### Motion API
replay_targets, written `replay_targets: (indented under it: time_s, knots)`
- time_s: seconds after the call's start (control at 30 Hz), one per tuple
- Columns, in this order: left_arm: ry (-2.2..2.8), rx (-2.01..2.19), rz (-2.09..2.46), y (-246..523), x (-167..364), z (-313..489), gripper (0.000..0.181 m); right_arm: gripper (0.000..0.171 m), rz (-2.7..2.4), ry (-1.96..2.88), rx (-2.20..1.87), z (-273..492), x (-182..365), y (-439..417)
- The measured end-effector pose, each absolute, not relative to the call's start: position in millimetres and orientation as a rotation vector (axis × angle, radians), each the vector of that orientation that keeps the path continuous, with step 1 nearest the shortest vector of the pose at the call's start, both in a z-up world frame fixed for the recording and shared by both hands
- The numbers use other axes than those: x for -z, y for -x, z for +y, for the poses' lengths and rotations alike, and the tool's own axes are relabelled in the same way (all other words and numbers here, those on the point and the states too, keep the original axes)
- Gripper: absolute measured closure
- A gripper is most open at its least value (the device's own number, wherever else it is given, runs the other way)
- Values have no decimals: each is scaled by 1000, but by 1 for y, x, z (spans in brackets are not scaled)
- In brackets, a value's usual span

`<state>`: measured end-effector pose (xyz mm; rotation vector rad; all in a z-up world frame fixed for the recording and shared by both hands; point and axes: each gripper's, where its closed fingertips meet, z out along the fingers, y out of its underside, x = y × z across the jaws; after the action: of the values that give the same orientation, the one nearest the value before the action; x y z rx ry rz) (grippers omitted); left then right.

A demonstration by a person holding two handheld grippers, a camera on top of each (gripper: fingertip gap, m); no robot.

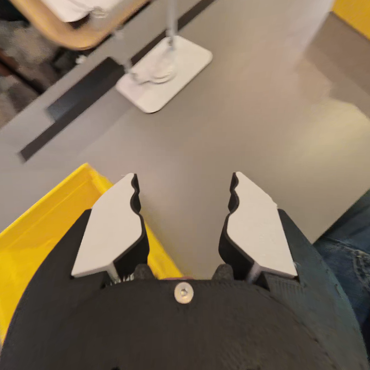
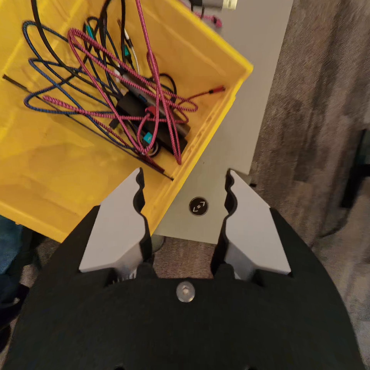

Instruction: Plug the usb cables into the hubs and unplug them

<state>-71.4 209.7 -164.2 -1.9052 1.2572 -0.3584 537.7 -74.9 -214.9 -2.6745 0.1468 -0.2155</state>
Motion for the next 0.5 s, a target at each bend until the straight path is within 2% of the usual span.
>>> replay_targets:
  time_s: [0.17,0.3,0.33,0.47,0.5]
  knots:
    - [2049,110,975,204,158,250,84,100,242,2628,54,-96,242,-519]
    - [2227,-17,752,311,193,263,69,105,215,2639,-89,-92,268,-494]
    - [2273,-22,704,333,204,263,67,101,214,2624,-113,-87,272,-489]
    - [2400,68,555,385,247,254,68,124,203,2618,-20,-77,278,-490]
    - [2415,91,541,391,256,253,70,124,198,2603,-42,-72,278,-485]
